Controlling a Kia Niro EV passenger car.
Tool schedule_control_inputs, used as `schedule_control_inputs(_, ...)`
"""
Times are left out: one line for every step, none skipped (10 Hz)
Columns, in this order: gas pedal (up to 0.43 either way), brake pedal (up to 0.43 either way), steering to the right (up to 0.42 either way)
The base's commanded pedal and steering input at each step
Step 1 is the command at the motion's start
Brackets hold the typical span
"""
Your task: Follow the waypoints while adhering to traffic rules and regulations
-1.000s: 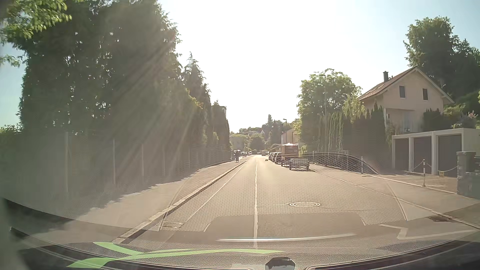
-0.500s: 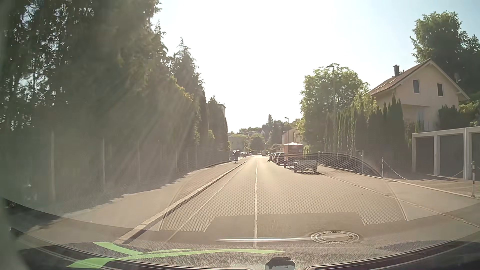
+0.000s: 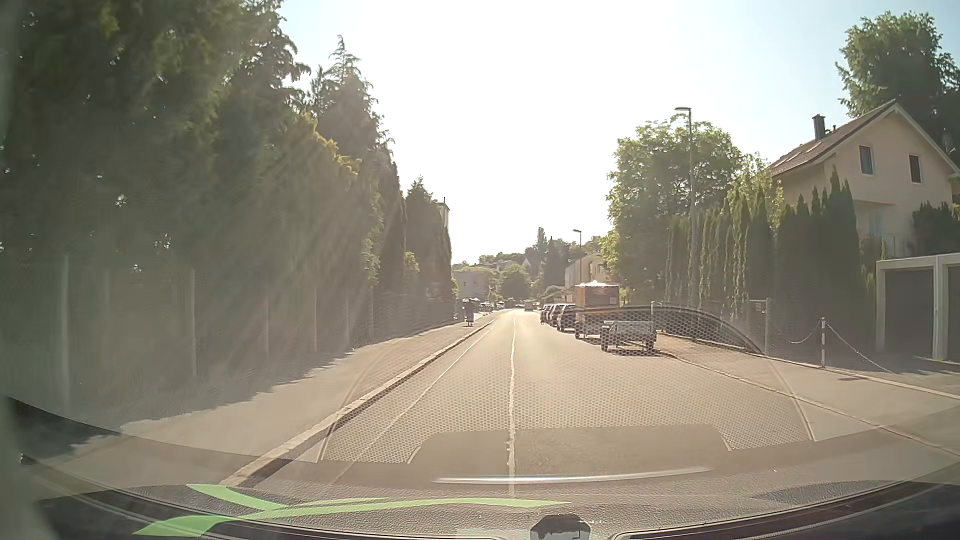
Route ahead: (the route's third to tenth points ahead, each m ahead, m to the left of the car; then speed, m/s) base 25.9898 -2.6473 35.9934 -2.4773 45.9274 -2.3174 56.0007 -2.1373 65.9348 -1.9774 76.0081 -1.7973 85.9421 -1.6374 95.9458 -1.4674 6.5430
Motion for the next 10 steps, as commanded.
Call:
schedule_control_inputs(0.059,0.0,-0.002)
schedule_control_inputs(0.059,0.0,-0.002)
schedule_control_inputs(0.059,0.0,-0.002)
schedule_control_inputs(0.059,0.0,-0.002)
schedule_control_inputs(0.059,0.0,-0.002)
schedule_control_inputs(0.059,0.0,-0.002)
schedule_control_inputs(0.059,0.0,-0.002)
schedule_control_inputs(0.059,0.0,-0.002)
schedule_control_inputs(0.047,0.0,-0.002)
schedule_control_inputs(0.047,0.0,-0.002)
